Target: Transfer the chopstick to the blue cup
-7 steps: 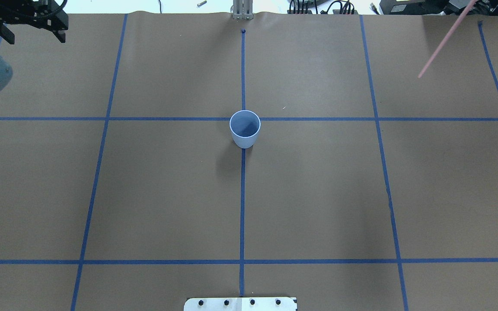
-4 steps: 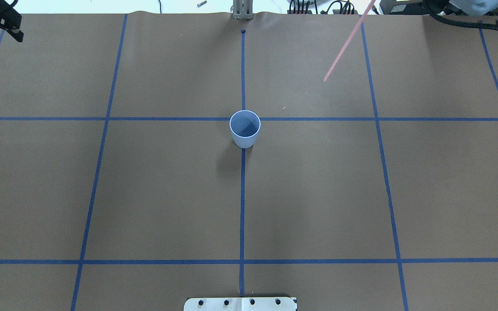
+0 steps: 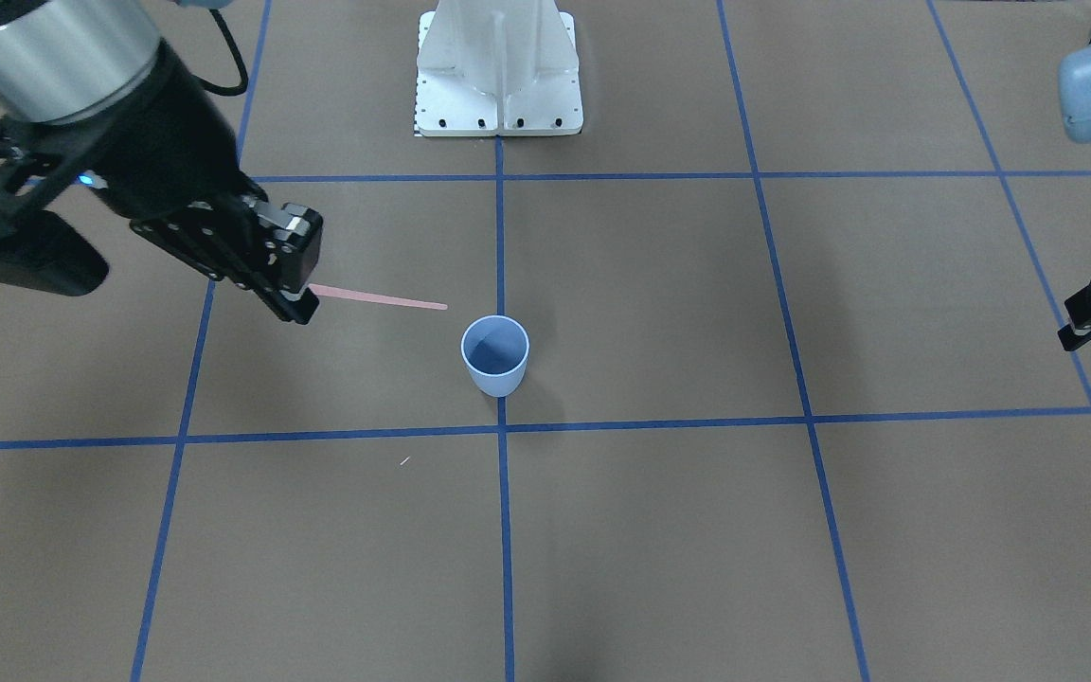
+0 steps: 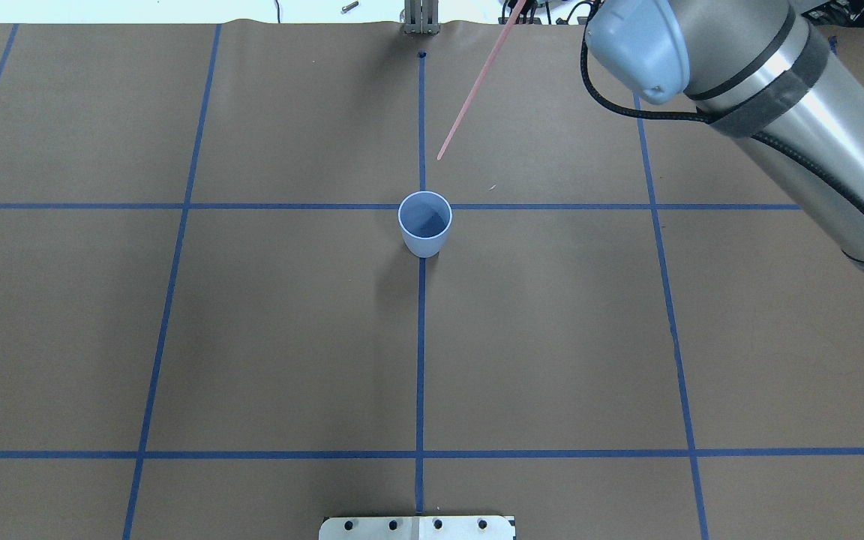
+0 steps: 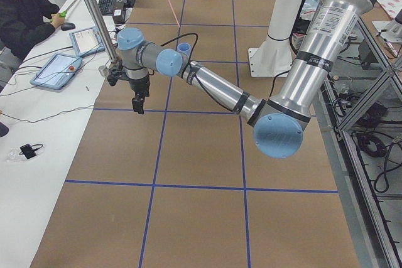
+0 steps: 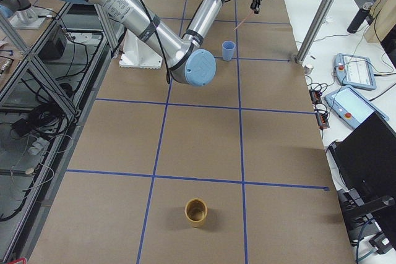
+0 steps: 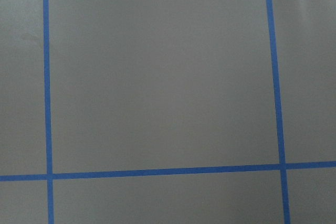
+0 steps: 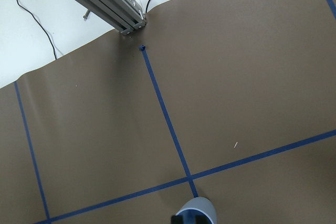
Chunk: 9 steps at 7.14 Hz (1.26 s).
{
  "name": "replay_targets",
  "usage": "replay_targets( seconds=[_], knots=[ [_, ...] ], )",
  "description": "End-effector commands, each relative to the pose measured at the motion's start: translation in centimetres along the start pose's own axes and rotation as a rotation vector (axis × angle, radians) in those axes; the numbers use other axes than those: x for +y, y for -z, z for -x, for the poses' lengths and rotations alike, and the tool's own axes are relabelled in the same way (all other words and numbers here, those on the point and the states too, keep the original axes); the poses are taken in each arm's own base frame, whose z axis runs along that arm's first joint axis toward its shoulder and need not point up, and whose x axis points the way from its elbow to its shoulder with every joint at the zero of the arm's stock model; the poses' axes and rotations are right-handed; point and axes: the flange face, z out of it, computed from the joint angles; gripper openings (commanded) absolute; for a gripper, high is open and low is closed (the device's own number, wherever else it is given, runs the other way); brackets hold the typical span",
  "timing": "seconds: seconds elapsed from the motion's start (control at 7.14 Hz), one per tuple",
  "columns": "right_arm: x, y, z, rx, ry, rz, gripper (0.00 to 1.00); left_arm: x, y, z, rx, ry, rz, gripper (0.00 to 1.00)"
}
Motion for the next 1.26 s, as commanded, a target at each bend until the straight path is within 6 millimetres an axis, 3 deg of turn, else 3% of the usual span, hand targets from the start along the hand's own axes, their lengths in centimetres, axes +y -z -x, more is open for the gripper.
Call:
replay_targets(
  seconds=[0.0,0.28,1.12],
  knots=[
    [0.8,-4.5,1.5,0.030,0.033,-0.045,0.00,-0.3,-0.4,0.6,0.001,-0.005,-0.007,0.99],
    [2.7,-8.0,1.8,0.066,0.056,-0.043,0.00,-0.4,-0.2,0.9,0.001,-0.001,-0.011,0.99],
    [6.9,-13.6,1.0,0.128,0.100,-0.031,0.00,-0.5,-0.5,1.1,-0.001,0.004,-0.006,0.99]
  ],
)
